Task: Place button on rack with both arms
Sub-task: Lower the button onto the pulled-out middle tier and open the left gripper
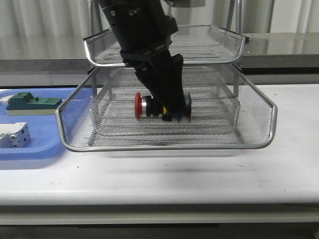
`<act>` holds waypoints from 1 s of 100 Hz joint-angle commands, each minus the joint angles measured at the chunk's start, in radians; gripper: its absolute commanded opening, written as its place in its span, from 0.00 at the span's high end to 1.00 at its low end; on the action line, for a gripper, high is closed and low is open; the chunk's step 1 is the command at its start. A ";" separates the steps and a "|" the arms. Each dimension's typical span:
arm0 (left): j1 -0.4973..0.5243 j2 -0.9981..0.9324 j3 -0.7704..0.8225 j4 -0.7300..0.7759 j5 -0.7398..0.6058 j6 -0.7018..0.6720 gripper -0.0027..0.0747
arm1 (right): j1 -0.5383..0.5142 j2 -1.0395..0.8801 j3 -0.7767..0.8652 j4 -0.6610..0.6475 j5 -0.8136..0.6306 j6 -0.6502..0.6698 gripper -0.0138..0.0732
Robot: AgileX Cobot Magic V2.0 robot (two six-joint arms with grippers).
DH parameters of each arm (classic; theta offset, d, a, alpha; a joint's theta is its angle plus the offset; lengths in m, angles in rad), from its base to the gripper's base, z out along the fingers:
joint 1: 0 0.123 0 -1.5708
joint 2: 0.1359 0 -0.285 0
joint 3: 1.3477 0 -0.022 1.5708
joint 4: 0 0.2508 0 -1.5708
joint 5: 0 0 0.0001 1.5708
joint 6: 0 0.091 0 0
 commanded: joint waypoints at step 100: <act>0.143 -0.316 -0.189 0.156 0.207 -0.314 0.37 | 0.000 0.000 -0.034 -0.014 -0.045 -0.005 0.92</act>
